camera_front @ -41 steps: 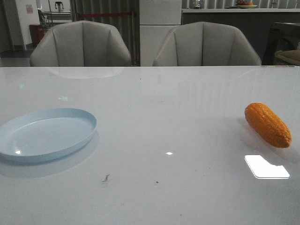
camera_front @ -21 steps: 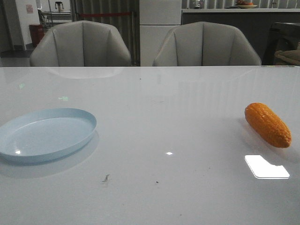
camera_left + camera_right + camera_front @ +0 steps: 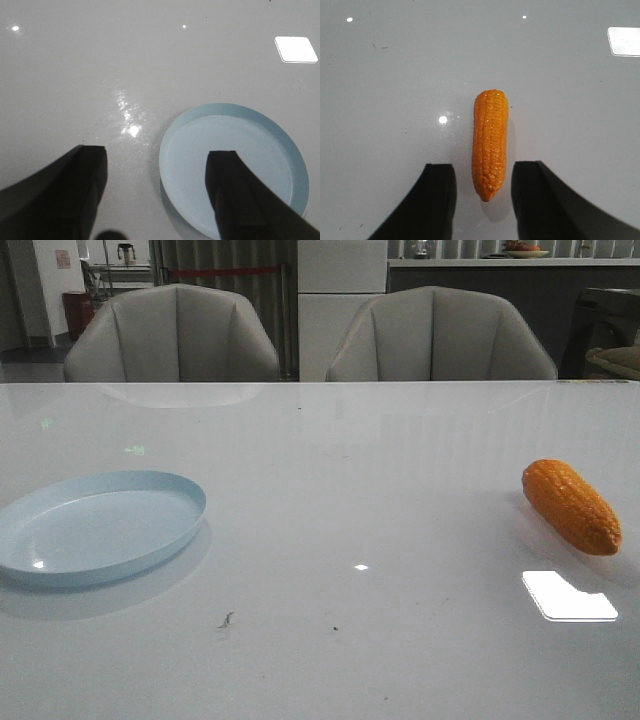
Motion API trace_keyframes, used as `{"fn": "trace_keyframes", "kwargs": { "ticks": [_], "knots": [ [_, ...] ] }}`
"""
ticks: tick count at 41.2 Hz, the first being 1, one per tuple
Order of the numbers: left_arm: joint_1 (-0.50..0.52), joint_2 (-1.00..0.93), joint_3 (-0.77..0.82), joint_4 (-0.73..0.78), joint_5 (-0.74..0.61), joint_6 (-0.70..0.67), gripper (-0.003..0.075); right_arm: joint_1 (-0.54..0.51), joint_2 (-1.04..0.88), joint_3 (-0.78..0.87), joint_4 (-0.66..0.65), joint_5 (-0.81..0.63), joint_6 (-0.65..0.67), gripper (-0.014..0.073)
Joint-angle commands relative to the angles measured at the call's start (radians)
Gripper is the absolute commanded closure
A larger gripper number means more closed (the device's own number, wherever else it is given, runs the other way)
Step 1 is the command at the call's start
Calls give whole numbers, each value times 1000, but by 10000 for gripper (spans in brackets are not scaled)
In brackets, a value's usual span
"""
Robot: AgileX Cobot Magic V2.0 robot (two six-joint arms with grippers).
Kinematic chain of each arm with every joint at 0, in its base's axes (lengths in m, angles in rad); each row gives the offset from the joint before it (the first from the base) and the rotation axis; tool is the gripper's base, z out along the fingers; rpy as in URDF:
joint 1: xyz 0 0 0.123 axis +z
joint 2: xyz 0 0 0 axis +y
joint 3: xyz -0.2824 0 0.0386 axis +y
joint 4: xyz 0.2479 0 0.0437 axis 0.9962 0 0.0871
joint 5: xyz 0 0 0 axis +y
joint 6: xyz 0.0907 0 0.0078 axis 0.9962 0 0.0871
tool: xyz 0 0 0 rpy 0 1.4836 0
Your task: Place corn on plate with both arms
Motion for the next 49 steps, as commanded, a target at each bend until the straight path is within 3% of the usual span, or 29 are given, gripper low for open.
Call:
{"fn": "trace_keyframes", "kwargs": {
  "ticks": [1, 11, 21, 29, 38, 49],
  "knots": [
    [-4, 4, -33, -13, -73, -4, 191, 4, -12, -37, -2, -78, 2, 200],
    [-4, 35, -47, -34, -65, -4, 192, 4, -12, -37, -2, -63, 2, 200],
    [-4, 147, -149, -34, 56, -4, 192, 4, -12, -37, -2, -32, 2, 196],
    [-4, 237, -255, -34, 99, -4, 192, 4, -12, -37, -2, -21, 2, 105],
    [-4, 344, -353, -34, 150, -4, 192, 4, -12, -37, -2, -22, 2, 95],
    [-4, 560, -532, -34, 332, -4, 192, 4, -12, -37, -2, -22, 2, 95]
  ]
}}
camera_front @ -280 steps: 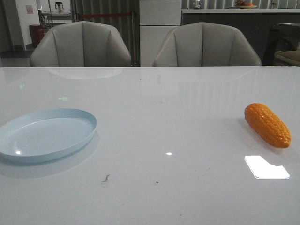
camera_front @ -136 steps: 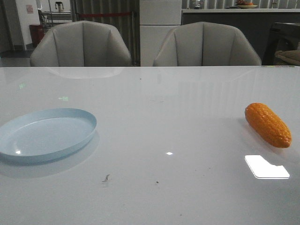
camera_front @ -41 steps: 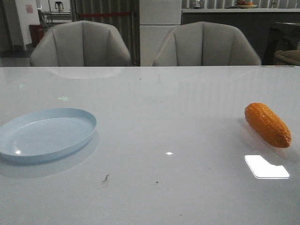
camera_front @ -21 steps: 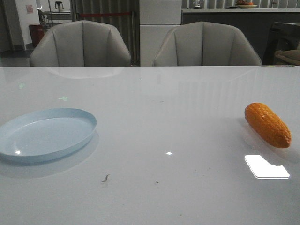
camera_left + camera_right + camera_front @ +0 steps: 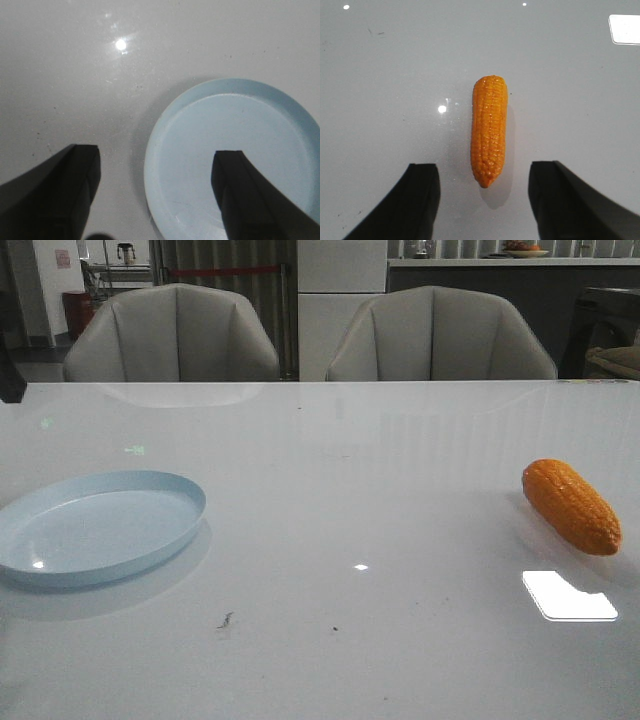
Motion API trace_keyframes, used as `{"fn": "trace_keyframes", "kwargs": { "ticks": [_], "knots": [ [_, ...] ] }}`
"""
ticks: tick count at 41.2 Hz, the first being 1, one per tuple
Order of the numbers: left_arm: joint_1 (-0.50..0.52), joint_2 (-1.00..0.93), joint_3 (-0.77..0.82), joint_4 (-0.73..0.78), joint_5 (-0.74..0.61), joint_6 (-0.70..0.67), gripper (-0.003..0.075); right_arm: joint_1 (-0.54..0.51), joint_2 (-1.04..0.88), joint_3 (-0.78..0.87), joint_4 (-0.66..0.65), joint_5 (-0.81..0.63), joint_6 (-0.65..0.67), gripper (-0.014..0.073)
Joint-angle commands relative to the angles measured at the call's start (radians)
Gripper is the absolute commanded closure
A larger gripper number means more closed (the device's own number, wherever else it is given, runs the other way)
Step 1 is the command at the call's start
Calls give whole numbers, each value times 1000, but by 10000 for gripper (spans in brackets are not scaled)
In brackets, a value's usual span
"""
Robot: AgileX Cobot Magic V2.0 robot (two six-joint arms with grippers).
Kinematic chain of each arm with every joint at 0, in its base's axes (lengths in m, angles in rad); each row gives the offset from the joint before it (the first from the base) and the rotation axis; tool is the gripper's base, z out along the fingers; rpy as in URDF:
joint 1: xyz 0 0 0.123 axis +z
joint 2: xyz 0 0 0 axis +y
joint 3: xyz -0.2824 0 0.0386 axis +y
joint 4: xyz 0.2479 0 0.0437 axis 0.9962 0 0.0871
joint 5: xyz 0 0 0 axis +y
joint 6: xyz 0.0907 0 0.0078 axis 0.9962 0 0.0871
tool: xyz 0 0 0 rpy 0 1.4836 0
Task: Place corn on plate with both arms
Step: 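Lower the left gripper to the rim of the light blue plate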
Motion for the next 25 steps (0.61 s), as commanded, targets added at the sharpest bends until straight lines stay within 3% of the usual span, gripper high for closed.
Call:
{"fn": "trace_keyframes", "kwargs": {
  "ticks": [1, 11, 25],
  "knots": [
    [-4, 44, -99, -14, 46, -4, 192, 4, -12, -37, -2, -63, 2, 95],
    [-4, 217, -241, -12, 143, -4, 192, 4, -12, -37, -2, -62, 2, 95],
    [-4, 345, -278, -12, 188, -4, 192, 4, -12, -37, -2, -62, 2, 95]
  ]
}}
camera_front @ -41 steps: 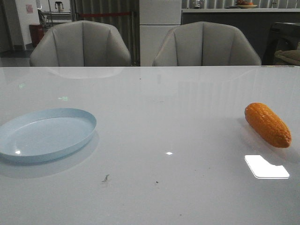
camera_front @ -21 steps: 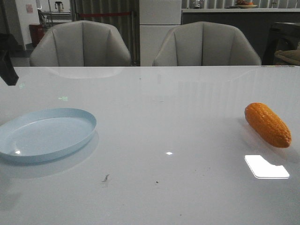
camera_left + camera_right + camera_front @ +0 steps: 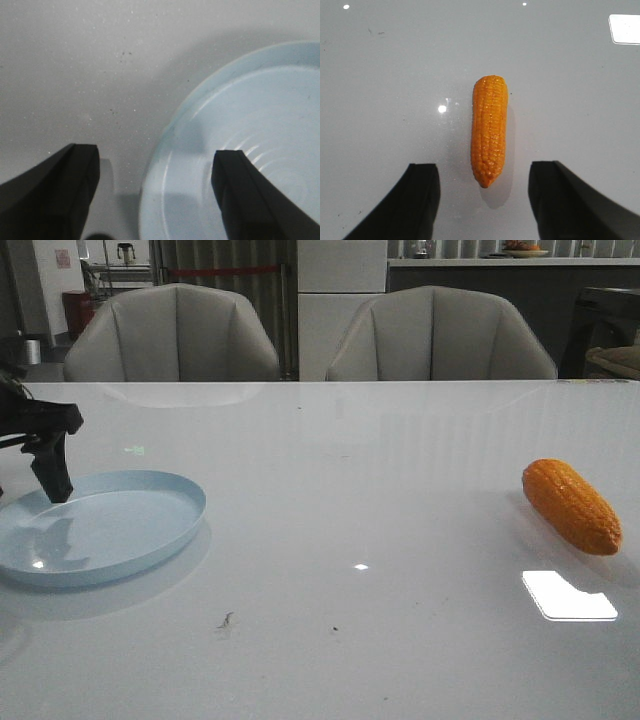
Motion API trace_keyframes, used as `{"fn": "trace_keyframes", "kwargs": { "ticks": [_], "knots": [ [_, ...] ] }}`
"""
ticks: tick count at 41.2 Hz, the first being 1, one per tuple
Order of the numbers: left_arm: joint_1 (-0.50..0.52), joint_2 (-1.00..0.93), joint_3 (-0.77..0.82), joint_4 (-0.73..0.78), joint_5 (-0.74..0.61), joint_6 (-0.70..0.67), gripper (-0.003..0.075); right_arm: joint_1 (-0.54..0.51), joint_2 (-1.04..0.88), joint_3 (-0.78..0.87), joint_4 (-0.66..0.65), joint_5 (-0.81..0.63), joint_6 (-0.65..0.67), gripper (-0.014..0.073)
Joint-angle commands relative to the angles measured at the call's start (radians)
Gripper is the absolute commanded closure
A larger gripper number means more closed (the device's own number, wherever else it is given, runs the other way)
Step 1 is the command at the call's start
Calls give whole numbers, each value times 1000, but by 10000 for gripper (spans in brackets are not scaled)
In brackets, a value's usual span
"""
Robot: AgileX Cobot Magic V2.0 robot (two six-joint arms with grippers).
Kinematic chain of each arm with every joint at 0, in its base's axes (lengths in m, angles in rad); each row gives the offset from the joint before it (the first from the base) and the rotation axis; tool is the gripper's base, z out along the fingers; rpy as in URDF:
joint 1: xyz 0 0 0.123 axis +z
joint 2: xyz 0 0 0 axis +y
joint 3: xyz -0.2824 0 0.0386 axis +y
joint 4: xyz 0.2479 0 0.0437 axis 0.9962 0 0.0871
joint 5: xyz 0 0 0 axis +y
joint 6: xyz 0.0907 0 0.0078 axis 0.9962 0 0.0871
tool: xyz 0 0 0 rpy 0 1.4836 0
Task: Place corn on plate with both arms
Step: 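Lower the left gripper to the rim of the light blue plate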
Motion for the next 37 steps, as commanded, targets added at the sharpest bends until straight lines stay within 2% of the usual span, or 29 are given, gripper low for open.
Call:
{"fn": "trace_keyframes", "kwargs": {
  "ticks": [1, 8, 11, 21, 28, 37],
  "knots": [
    [-4, -33, -33, -12, 2, -4, 192, 4, -12, -37, -2, -64, 2, 95],
    [-4, -17, -33, -12, 22, -4, 202, 4, -12, -37, -2, -64, 2, 95],
    [-4, -17, -33, -12, 31, -4, 255, 4, -12, -37, -2, -64, 2, 95],
    [-4, -17, -33, -12, 54, -4, 639, 4, -12, -37, -2, -64, 2, 95],
    [-4, -17, -43, -12, 59, -4, 624, 4, -12, -37, -2, -64, 2, 95],
    [-4, -23, -160, -38, 137, -4, 624, 4, -12, -37, -2, -64, 2, 95]
  ]
}}
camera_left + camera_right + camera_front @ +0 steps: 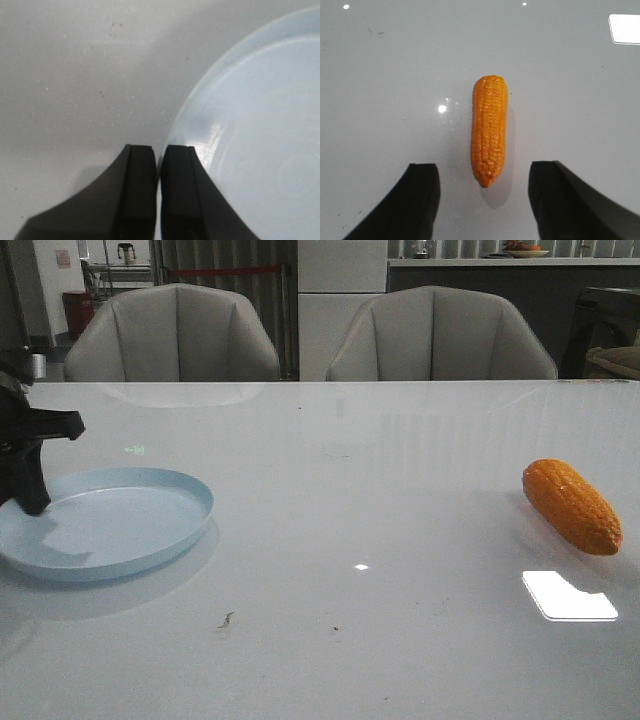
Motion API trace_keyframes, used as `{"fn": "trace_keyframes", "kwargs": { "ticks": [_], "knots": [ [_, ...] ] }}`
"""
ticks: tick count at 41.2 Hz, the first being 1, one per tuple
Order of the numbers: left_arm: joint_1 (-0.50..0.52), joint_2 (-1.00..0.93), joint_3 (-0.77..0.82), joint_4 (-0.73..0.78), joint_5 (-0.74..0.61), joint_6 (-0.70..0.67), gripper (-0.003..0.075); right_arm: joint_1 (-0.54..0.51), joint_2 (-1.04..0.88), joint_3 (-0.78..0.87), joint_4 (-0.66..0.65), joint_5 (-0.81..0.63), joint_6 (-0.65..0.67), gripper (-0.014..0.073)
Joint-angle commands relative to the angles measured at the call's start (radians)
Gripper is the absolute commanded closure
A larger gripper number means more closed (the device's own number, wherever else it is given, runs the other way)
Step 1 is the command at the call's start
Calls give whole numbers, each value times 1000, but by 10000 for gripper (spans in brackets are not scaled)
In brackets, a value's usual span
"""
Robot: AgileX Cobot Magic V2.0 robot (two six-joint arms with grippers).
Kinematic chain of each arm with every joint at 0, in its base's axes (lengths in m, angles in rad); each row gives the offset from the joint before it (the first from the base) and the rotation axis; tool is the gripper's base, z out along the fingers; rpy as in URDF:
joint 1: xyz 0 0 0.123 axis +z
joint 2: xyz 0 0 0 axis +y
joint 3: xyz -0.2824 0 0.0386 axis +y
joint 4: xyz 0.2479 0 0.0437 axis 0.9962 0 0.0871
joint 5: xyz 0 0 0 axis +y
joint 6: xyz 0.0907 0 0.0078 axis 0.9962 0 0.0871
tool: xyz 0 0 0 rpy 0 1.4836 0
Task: Place corn on plate with both arms
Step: 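Lower the left gripper to the rim of the light blue plate, then grip the plate rim with the left gripper and carry it toward the table center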
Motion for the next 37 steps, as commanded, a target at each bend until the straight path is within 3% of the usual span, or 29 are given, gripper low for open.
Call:
{"fn": "trace_keyframes", "kwargs": {
  "ticks": [1, 17, 37],
  "knots": [
    [-4, -58, -95, -40, 24, -4, 624, 4, -12, -37, -3, -64, 2, 95],
    [-76, -58, -384, -235, 113, -2, 624, 4, -11, -37, -3, -65, 2, 95],
    [-282, 9, -401, -229, 118, -12, 624, 4, -11, -37, -3, -67, 2, 95]
  ]
}}
